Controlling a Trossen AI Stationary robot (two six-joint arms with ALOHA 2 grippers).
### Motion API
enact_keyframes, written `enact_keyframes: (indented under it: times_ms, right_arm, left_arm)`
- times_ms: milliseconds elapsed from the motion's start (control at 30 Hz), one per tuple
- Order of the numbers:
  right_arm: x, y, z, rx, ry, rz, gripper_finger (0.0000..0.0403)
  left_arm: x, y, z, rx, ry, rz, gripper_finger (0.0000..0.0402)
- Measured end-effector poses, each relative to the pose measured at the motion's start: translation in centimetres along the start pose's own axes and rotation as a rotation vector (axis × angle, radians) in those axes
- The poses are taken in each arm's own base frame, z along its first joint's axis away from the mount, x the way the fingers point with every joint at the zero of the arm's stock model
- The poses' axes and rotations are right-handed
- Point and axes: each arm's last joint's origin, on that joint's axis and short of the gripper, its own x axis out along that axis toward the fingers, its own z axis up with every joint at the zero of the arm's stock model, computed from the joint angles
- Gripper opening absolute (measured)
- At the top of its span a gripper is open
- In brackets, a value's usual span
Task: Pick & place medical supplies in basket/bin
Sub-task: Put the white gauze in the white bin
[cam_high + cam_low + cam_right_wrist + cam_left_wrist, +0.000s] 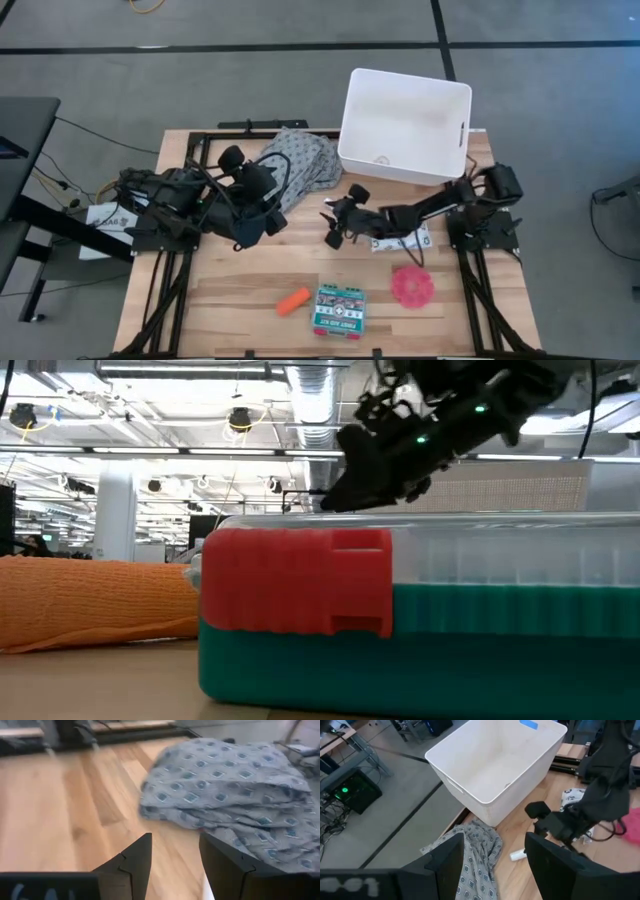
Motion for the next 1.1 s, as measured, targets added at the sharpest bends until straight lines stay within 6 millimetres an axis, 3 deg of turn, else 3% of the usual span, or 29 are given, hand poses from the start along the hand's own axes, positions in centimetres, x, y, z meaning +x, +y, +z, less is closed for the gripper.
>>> enact_keyframes:
  times_ms: [200,567,867,1100]
  right_arm:
    - [2.1,-0.1,0.0,0.194,0.092,-0.059,0.0155]
    - [4.3,-0.5,-1.6,0.142,0.355,-0.177,0.0141]
    - [6.2,0.5,-2.4,0.137,0.379,-0.168,0.0132]
    - [6.4,0.3,-2.6,0.124,0.441,-0.159,0.0114]
  left_arm:
    - [0.0,0.0,0.0,0.009,0.0,-0.001,0.0201]
    - [0.0,0.0,0.0,0.019,0.01,-0.014,0.0201]
    - [0.0,-0.1,0.0,0.019,0.01,-0.014,0.0201]
    - [0.0,-0.1,0.0,0.019,0.013,-0.019,0.0201]
